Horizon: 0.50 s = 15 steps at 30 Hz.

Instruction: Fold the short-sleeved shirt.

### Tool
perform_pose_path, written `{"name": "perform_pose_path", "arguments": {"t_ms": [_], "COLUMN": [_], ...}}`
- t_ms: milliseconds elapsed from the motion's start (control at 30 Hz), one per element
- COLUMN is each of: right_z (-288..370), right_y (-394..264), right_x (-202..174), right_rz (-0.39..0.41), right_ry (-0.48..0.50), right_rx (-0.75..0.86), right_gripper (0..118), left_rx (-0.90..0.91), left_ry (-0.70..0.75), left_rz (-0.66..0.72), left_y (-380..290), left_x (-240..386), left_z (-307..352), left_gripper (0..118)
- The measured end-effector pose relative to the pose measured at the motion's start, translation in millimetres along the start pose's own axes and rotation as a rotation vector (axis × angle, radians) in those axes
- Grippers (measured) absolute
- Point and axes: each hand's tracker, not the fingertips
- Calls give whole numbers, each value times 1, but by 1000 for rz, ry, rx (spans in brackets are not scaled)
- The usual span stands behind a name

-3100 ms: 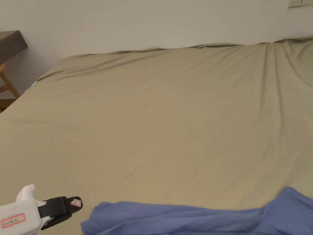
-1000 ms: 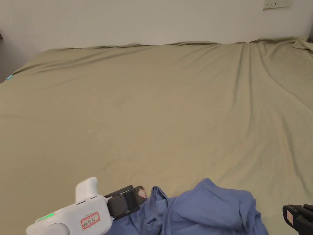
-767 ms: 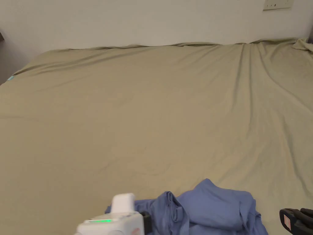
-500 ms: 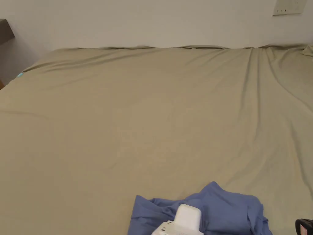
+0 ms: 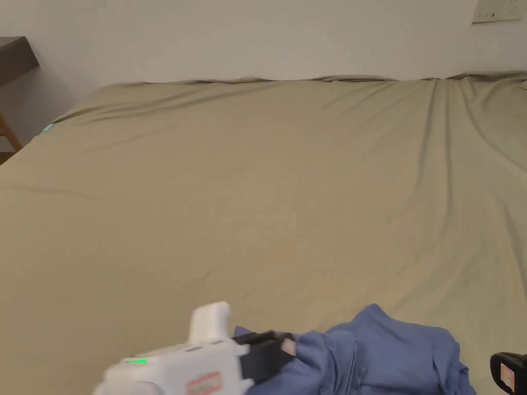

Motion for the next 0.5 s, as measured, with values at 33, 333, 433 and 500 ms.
{"name": "perform_pose_path", "arguments": {"t_ms": [33,333,433,500], "right_z": [1,-5,-6,-5], "right_y": [0,0,2,3], "right_x": [0,5,7,7], "right_rz": [-10,-58,-105,-111], "right_ry": [10,45,95,100], "right_rx": [6,-3,6,8], "right_gripper": [5,5,5,5], "left_rx": [-9,-135,-210,-209], "left_ry": [50,59,7,-6], "left_rz": [20,88,80,115], "left_y": [5,-3,-18,-26], "left_x": [-20,-86,-78,-77], "left_z": [7,-11,-40,-52], "left_gripper": [80,118,100,65]}}
